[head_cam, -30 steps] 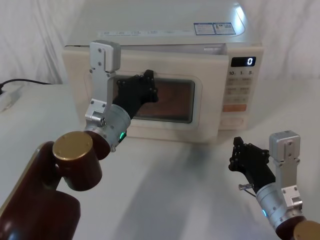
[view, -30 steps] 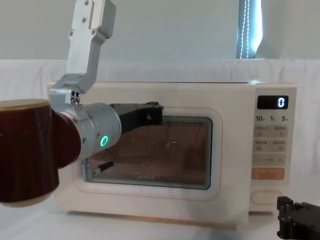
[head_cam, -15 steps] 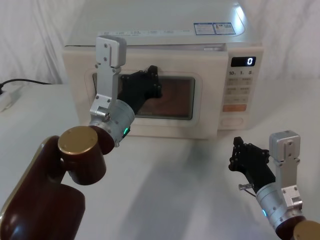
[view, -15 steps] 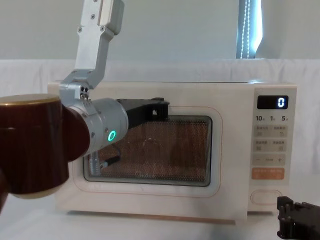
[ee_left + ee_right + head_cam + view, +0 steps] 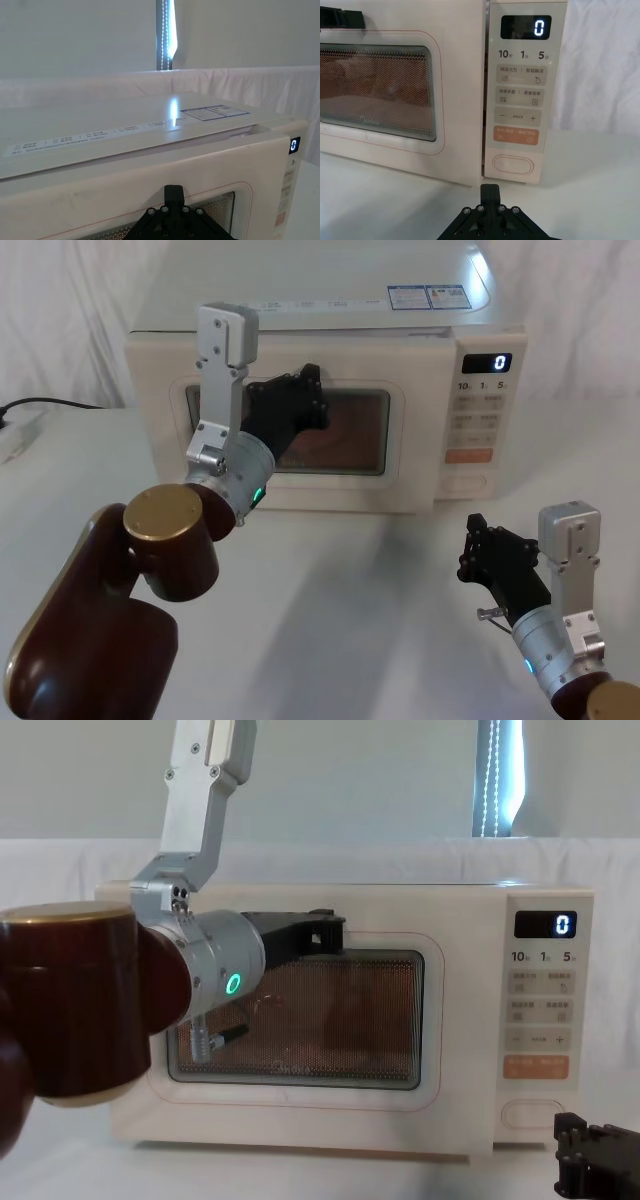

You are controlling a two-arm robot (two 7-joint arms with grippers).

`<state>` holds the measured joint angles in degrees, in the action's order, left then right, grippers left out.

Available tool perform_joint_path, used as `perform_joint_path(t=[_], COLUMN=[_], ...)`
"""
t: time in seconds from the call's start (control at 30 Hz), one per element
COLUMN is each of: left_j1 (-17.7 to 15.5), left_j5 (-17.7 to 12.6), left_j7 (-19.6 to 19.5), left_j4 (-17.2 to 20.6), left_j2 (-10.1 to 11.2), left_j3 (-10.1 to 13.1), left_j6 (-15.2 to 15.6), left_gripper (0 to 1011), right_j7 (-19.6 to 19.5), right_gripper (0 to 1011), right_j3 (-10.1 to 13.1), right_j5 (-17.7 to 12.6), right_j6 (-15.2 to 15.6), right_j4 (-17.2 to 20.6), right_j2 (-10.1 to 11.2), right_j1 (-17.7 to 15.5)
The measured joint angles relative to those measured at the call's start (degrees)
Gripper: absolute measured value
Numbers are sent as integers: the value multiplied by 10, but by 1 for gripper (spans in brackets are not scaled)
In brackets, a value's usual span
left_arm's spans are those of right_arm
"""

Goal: Press the button to open the microwave door with one hand; close the microwave door with the other hand.

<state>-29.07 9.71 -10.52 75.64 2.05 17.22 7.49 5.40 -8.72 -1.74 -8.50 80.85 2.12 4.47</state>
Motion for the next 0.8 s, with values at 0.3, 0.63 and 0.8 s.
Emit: perform_joint_path(t=[0.3,0.63,0.8], left_j1=[-11,-19,-22], left_j5=[-1,-2,-3], left_j7=[-2,-8,-10], left_j4=[-7,-18,-23], left_j2=[-2,0,1], left_j3=[0,0,1], left_j6=[0,0,0], left_gripper=[0,0,0], right_j7=[0,0,0], right_gripper=[0,0,0], right_j3=[0,0,0], right_j5=[0,0,0], right_j6=[0,0,0], right_j4=[0,0,0], right_j2=[0,0,0], right_j1=[0,0,0])
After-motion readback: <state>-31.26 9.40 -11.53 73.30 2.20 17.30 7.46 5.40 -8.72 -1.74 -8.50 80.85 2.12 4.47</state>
